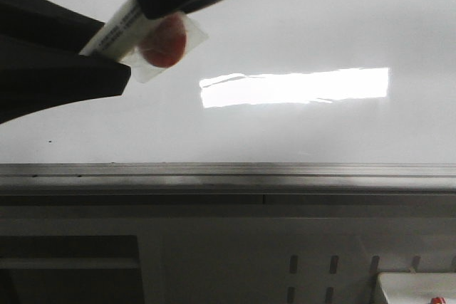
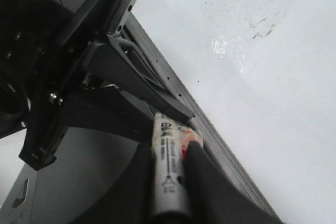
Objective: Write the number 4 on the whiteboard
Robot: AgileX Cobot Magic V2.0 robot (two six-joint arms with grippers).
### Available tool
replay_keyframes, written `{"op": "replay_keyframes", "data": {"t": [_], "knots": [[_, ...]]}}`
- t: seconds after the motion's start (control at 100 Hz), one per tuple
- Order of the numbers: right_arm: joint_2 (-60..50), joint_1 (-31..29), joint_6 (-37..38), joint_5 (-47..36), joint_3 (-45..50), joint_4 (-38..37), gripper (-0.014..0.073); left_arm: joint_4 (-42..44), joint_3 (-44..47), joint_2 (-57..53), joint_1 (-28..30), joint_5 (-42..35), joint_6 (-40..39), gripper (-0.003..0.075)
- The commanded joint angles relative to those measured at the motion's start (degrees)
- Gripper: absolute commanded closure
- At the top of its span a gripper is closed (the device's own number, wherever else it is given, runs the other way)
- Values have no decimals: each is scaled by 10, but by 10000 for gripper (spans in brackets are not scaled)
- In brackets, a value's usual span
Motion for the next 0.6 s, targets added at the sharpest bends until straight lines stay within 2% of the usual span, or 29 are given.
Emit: {"op": "replay_keyframes", "data": {"t": [0.0, 0.07, 0.14, 0.24, 0.34, 0.38, 0.47, 0.59], "knots": [[-8, -6, -5, -32, -21, -5, 661, -24, -18, -4, -3, -42, -3, 739], [-8, -6, -5, -32, -21, -5, 661, -25, -18, -4, -3, -41, -3, 720], [-9, -6, -5, -32, -21, -7, 661, -37, -18, -4, -3, -41, -4, 639], [-9, -6, -5, -32, -21, -11, 661, -101, -18, -8, -3, -36, -7, 444], [-9, -12, -5, -27, -28, -11, 660, -228, -18, -26, -3, 6, -4, 309], [-8, -18, -5, -25, -34, -11, 659, -265, -18, -35, -3, 35, 0, 286], [-2, -45, -5, -7, -62, -11, 658, -326, -18, -65, 0, 101, 3, 292], [22, -86, -5, 40, -108, -11, 658, -339, -18, -105, 4, 140, 3, 293]]}}
